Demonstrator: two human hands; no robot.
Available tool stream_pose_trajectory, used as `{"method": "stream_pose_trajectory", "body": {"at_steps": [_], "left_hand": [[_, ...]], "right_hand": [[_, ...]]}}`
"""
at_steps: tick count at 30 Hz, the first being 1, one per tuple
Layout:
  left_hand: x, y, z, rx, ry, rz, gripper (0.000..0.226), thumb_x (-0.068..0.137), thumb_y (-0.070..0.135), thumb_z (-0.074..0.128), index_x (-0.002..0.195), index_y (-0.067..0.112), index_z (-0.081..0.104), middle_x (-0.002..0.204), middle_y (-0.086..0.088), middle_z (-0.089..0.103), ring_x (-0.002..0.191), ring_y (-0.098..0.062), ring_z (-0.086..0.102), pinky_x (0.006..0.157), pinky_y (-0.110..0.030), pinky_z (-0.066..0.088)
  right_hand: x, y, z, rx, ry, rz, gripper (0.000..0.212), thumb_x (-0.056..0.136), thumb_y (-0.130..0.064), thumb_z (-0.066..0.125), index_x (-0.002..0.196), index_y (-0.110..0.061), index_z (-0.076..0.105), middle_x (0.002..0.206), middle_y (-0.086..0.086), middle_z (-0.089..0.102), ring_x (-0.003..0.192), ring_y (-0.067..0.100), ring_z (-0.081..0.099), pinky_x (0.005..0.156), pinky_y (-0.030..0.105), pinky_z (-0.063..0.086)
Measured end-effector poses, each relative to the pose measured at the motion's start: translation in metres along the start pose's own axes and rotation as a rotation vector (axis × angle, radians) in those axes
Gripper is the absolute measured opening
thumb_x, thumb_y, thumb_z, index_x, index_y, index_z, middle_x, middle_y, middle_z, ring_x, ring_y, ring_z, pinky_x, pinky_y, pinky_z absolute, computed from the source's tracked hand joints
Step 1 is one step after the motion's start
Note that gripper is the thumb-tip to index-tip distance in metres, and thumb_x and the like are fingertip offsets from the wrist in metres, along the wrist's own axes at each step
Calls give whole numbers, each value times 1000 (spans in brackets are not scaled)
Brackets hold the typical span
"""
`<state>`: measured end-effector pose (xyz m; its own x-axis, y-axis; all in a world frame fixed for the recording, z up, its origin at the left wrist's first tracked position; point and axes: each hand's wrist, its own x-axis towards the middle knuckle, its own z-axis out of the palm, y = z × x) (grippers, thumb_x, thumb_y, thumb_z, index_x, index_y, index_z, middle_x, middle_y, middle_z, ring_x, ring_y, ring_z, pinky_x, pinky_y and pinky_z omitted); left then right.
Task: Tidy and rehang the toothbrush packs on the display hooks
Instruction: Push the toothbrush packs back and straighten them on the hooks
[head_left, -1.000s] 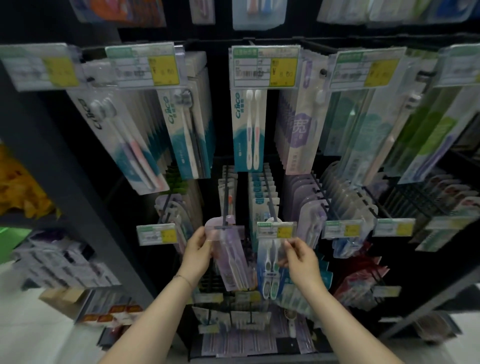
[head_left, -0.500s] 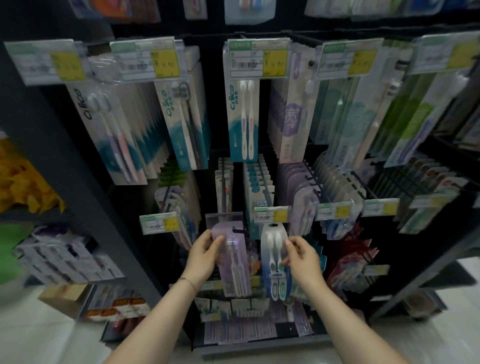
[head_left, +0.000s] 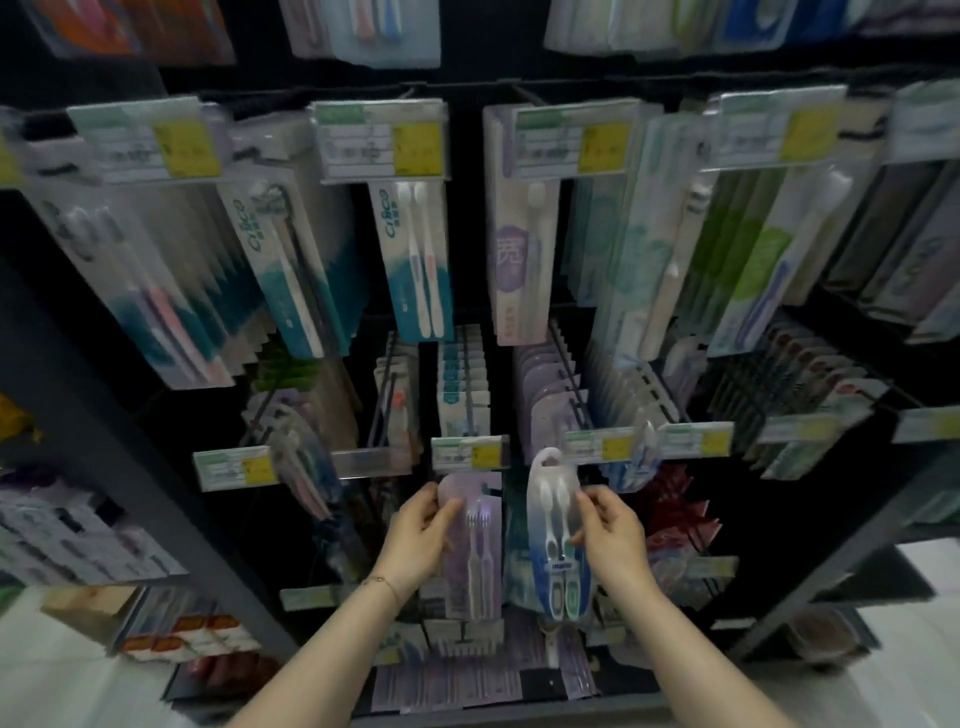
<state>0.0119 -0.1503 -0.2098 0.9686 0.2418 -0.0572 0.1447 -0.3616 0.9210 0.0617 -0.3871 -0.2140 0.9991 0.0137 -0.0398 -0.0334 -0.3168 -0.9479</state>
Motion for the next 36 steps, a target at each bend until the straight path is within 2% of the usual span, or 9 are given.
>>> {"method": "stream_pose_trajectory", "body": {"at_steps": [3,6,11,15,19,22,27,32,36], "left_hand": [[7,9,28,0,-7,-43,14,102,29,56,107,19,64,94,-11,73,78,-21,71,76,-43,58],[17,17,56,-51,-3,-91,16,101,35,58,105,22,64,94,-16,73,82,-28,72,78,-52,58],[28,33,86,-79,30,-74,13,101,36,56,104,25,64,98,2,72,96,-10,68,84,-32,55],[30,41,100,-104,44,-74,14,102,30,55,92,21,59,76,3,67,71,-9,63,66,-29,50],[34,38,111,-126,39,-65,23,102,33,55,98,11,58,90,-28,62,69,-21,57,63,-39,47],[35,46,116,-156,59,-58,13,103,24,54,105,17,64,99,-11,72,82,-17,66,74,-33,53],[31,58,119,-180,94,-32,17,104,14,50,104,23,64,88,13,74,68,-7,65,52,-23,53],[27,66,119,-186,102,29,25,103,10,51,113,29,65,106,20,74,99,0,68,82,-18,54],[27,72,118,-195,122,66,25,103,7,51,113,25,65,109,20,73,105,1,67,87,-15,52]], "right_hand": [[14,10,-28,-18,11,20,15,101,-23,51,92,-20,61,66,9,64,56,13,61,51,20,44],[28,18,-53,2,35,37,13,102,-22,50,97,-29,61,79,4,68,67,20,66,60,31,49],[44,26,-80,1,66,4,18,101,-22,50,88,-30,60,80,5,67,74,29,65,73,48,53],[51,27,-97,44,125,-45,15,101,-29,49,91,-33,60,86,-5,68,82,15,65,75,36,52],[59,22,-109,108,132,-67,18,102,-21,49,94,-34,59,91,-10,67,87,3,61,74,23,46],[65,22,-113,122,138,-56,22,101,-18,50,91,-36,58,89,-9,67,87,5,61,75,26,46],[76,27,-114,113,112,-36,28,101,-9,48,92,-34,59,87,-7,67,84,12,62,74,30,46],[85,27,-111,141,72,1,28,100,-4,42,99,-25,62,74,-3,61,67,13,56,58,25,40],[90,23,-109,136,67,9,36,98,0,40,87,-27,61,73,-1,62,66,15,58,59,24,43]]}}
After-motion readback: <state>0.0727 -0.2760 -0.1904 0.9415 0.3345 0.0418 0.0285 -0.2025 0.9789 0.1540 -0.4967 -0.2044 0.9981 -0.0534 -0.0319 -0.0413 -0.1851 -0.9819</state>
